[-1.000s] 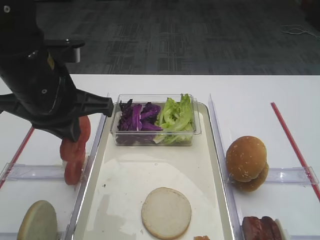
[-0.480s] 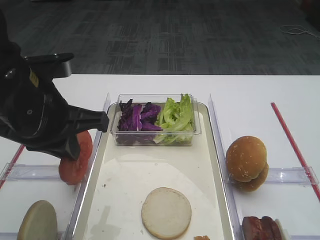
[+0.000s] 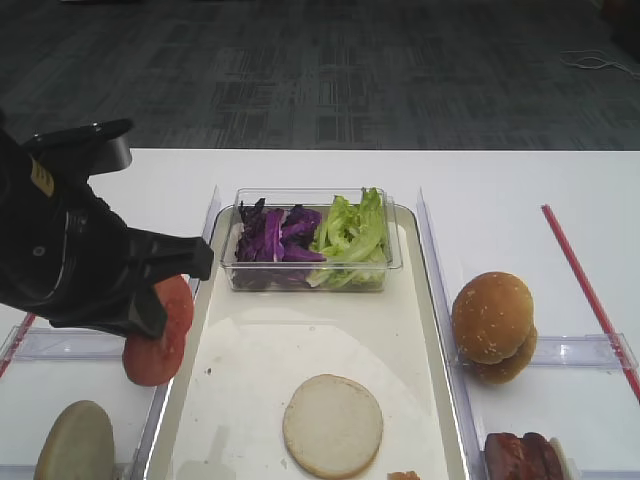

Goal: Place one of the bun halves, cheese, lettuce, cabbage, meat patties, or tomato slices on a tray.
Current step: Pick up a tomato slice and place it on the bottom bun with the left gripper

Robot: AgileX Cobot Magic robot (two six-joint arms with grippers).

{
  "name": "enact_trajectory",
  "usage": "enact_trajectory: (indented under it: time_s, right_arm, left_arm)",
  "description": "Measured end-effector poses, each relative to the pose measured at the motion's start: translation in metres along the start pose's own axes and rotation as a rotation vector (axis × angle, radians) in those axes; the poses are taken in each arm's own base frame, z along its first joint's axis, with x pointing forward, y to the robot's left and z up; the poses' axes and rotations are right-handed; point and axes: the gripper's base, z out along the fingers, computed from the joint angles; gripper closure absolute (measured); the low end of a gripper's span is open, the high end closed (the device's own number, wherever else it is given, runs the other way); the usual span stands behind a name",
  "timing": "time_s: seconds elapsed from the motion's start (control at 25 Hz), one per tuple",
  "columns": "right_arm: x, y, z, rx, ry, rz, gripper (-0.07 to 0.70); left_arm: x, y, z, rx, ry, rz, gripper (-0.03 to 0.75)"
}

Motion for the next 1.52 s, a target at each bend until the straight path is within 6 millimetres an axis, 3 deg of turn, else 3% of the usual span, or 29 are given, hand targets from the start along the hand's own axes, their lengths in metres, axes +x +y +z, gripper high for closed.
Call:
enact_trajectory:
  time_s: [0.44,0.96,1.52]
  right_arm:
    - [0.000,0.000,0.000,0.000,0.000,0.000,0.163]
    - [0.000,0.000,0.000,0.000,0.000,0.000,0.163]
    - [0.000,0.000,0.000,0.000,0.000,0.000,0.163]
  left_arm:
    - [0.012,-0.003,-0.005,0.122,-0.029,-0.006,0.652]
    - [0.045,0.000,0.019,0.320,-0.006,-0.026,0.652]
    - [0.048,-0.015,0.022,0.609,-0.106,-0.031,0.652]
